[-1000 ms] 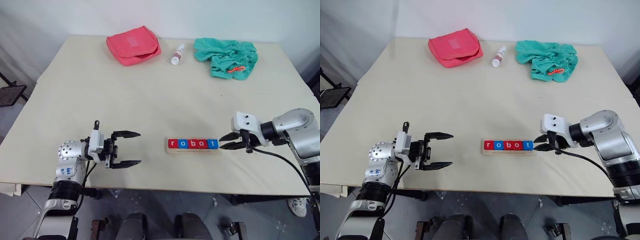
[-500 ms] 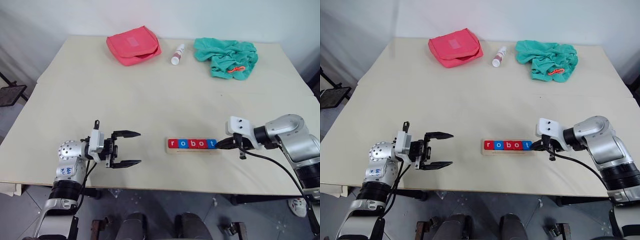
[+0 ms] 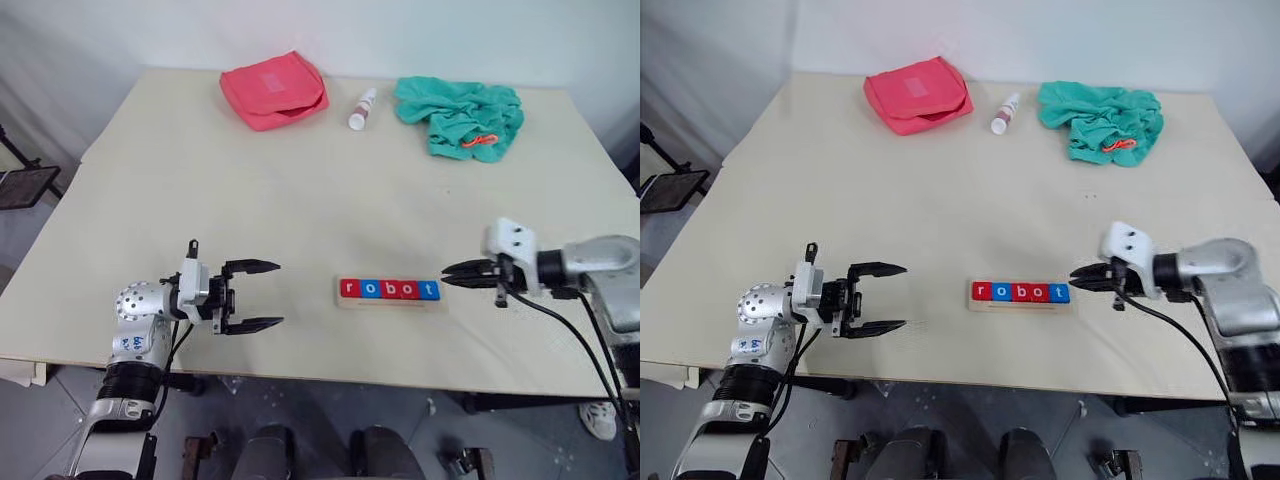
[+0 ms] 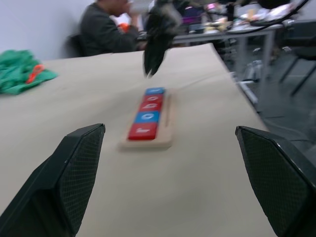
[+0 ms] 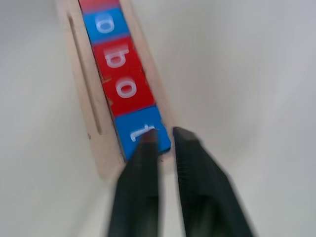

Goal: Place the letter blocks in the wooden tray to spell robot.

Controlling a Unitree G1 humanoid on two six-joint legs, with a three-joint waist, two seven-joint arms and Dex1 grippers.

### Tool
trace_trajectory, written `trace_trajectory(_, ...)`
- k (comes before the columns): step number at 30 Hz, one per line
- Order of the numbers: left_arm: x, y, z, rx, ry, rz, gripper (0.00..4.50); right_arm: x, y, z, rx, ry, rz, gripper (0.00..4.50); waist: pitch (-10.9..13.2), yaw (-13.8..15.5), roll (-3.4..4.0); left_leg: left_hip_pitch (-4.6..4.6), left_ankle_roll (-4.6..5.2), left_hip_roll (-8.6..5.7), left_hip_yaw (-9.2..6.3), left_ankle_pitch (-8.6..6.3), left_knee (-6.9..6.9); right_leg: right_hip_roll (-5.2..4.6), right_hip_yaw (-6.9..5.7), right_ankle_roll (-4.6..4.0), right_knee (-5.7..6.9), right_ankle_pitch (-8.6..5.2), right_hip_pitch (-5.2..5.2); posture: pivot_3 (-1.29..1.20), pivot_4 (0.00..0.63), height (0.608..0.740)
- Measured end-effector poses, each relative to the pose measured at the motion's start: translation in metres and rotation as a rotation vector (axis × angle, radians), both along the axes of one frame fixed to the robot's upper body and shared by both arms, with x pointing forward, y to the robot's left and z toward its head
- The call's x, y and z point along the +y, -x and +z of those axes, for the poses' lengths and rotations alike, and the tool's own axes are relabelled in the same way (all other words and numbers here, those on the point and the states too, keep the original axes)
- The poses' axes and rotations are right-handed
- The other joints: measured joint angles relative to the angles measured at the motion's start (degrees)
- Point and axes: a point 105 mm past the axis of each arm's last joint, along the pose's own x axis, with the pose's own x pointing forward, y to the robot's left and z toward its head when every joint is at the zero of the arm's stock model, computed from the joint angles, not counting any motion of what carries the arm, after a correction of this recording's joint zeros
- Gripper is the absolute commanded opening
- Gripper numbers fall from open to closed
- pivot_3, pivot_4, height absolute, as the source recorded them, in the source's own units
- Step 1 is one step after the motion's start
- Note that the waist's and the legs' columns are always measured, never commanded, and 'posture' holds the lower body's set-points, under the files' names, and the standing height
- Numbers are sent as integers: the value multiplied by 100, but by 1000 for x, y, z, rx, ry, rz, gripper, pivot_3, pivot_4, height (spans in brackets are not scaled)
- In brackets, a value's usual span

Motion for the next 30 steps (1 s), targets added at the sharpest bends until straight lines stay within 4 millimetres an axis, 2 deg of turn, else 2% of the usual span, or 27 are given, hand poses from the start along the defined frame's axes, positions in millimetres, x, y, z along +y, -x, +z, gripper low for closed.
trace_trajectory(6, 0, -3, -1, -14, 8, 76, 4500, -6, 21, -6, -25, -52, 88, 3561, 0, 17, 0, 3, 3, 0, 13, 2, 4, 0, 2, 1, -11, 0, 7, 0, 150, 740)
trace_trajectory(8, 0, -6, 2, -31, 27, 109, 4500, -15, 31, -14, -26, -63, 130, 4202, 0, 29, -1, 11, 4, 0, 6, 2, 4, 1, 0, 1, -16, 0, 24, 0, 150, 740)
trace_trajectory(9, 2, -9, 3, -31, 38, 133, 4500, -25, 35, -22, -17, -70, 117, 4467, 1, 33, -1, 14, 6, -1, 4, 1, 3, 0, -3, 1, -31, 1, 37, 0, 150, 740)
trace_trajectory(12, 11, -13, 9, -14, 82, 185, 4500, -38, 37, -27, -8, -139, 80, 4467, 1, 32, -1, 17, 8, -1, 0, 0, 2, 0, -9, 3, -56, 2, 54, 0, 150, 740)
trace_trajectory(21, 29, -18, 23, 49, 169, 211, 4500, -64, 30, -3, -69, -348, -14, 4467, 1, 30, -1, 29, 8, 2, -7, 0, 3, 3, -18, 4, -70, 2, 76, 0, 150, 740)
trace_trajectory(23, 29, -19, 28, 43, 181, 198, 4500, -68, 29, -5, -52, -350, -28, 4467, 1, 40, -1, 29, 9, 0, -10, -1, 3, 1, -19, 5, -70, 3, 77, 0, 150, 740)
trace_trajectory(30, 27, -12, 23, 98, 160, 121, 4500, -74, 38, -18, 9, -257, -6, 4467, 1, 34, -1, 28, 10, 0, -9, -1, 3, 1, -22, 5, -74, 3, 80, 0, 150, 740)
